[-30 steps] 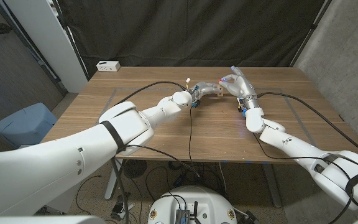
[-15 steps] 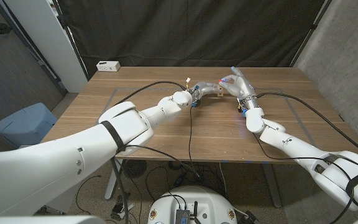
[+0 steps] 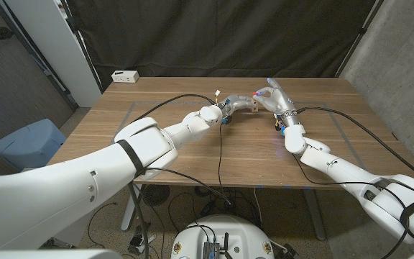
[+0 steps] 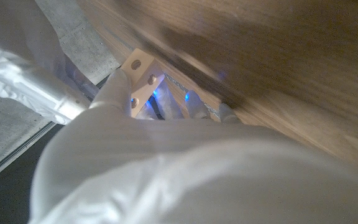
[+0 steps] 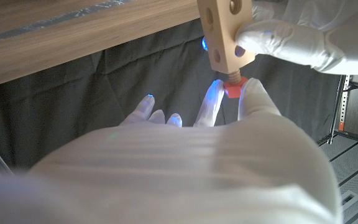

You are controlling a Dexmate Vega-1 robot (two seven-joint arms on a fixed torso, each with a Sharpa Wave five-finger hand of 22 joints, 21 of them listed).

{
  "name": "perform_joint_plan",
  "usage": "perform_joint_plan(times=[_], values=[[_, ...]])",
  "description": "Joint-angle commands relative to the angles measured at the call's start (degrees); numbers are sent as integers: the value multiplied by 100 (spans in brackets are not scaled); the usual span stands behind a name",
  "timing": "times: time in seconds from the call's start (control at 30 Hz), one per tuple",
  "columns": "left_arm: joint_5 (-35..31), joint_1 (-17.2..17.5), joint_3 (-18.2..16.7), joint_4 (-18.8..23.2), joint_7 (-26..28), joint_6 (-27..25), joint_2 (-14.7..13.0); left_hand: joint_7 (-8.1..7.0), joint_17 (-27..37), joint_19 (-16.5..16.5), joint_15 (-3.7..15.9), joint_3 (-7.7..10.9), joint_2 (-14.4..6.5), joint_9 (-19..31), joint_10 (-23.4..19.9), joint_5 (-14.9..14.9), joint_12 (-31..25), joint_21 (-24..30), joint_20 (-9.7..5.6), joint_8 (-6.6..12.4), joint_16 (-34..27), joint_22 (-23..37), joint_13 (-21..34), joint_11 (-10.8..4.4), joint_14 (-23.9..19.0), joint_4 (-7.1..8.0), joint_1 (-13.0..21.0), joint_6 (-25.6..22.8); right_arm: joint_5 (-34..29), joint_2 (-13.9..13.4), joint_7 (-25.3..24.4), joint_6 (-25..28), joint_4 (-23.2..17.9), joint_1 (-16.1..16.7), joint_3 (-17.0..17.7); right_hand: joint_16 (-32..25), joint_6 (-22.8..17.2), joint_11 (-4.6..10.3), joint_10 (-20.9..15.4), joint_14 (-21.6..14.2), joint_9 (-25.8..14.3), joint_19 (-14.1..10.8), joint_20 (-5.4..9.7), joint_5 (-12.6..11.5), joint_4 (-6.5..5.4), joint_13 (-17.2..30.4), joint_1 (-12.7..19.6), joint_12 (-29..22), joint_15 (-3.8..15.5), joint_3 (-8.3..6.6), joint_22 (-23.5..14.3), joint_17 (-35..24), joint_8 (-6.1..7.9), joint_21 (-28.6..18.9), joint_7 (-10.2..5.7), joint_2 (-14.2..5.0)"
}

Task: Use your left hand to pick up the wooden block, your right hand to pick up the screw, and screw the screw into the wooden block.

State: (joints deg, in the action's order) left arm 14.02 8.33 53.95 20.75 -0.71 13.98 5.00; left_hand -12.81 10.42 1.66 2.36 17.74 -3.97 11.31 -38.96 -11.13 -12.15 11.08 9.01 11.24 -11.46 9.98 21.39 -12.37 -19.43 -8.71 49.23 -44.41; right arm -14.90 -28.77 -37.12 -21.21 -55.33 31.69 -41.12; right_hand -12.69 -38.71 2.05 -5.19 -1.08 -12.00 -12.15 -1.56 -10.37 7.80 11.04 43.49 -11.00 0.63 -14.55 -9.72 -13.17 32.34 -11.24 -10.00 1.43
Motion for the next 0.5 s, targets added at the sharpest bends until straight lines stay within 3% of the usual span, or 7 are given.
perform_joint_plan(times=[0.03,0.5], values=[[-4,20,9,106,15,-75,-44,4,1,10,283,38,-18,17,6,-44,-35,21,51,21,-10,22,26,15,-22,9,38,-6,18,-23,93,1,-8,-21,-5,18,52,15,4,29,-8,31,-6,-43,1,34,-57,5,-39,35,-34,-10,-39,19,-11,13],[-7,23,15,152,8,-107,-59,4,-1,6,279,39,-16,16,-3,-45,-39,19,53,17,-4,22,27,15,-9,4,44,9,67,-35,151,-42,-2,-13,14,28,240,-45,83,68,19,63,-4,-43,-13,35,-141,16,-67,75,-34,-10,-144,21,5,69]])
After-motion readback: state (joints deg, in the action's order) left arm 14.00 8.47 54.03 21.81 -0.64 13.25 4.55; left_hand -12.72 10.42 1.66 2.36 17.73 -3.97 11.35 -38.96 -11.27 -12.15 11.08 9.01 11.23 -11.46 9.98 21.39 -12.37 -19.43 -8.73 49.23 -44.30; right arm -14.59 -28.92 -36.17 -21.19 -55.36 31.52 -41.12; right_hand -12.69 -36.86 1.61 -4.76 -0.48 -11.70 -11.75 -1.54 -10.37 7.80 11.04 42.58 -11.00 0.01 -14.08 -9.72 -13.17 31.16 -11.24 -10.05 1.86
